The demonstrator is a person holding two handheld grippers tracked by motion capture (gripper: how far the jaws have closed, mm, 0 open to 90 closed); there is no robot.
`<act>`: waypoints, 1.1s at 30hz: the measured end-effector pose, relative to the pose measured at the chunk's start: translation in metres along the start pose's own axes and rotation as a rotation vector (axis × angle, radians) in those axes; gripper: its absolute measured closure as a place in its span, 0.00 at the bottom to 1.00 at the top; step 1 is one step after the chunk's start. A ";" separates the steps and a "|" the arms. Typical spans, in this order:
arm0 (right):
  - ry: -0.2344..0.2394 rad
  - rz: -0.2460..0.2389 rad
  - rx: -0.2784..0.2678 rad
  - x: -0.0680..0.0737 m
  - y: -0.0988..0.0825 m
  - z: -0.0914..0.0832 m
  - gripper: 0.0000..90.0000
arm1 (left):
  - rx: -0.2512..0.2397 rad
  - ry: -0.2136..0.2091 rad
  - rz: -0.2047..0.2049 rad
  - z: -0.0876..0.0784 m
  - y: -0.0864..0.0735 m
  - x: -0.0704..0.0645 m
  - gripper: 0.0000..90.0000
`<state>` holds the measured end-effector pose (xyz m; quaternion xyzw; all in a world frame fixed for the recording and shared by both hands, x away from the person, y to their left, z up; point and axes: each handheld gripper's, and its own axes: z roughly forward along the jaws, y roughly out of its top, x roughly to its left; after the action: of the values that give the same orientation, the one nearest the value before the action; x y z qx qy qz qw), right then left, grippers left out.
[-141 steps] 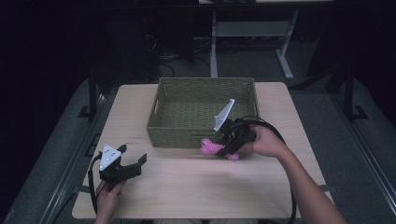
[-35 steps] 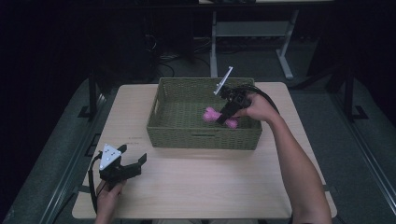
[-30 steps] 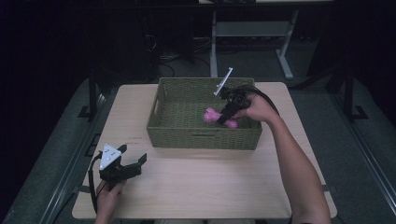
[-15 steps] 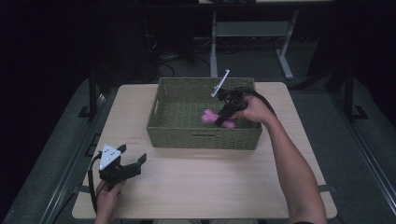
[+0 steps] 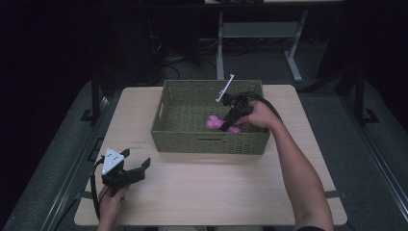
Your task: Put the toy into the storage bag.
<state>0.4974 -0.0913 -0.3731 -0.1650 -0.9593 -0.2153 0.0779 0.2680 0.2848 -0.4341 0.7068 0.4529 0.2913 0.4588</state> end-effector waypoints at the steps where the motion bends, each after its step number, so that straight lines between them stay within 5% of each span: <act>1: 0.000 0.000 0.000 0.000 0.000 0.000 0.64 | 0.000 0.000 0.000 0.000 0.000 0.000 0.15; 33: 0.009 0.026 0.011 -0.001 -0.006 0.009 0.64 | -0.007 0.000 0.002 -0.002 0.001 0.000 0.15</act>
<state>0.4959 -0.0926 -0.3834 -0.1762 -0.9579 -0.2098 0.0861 0.2668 0.2853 -0.4329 0.7057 0.4512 0.2933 0.4608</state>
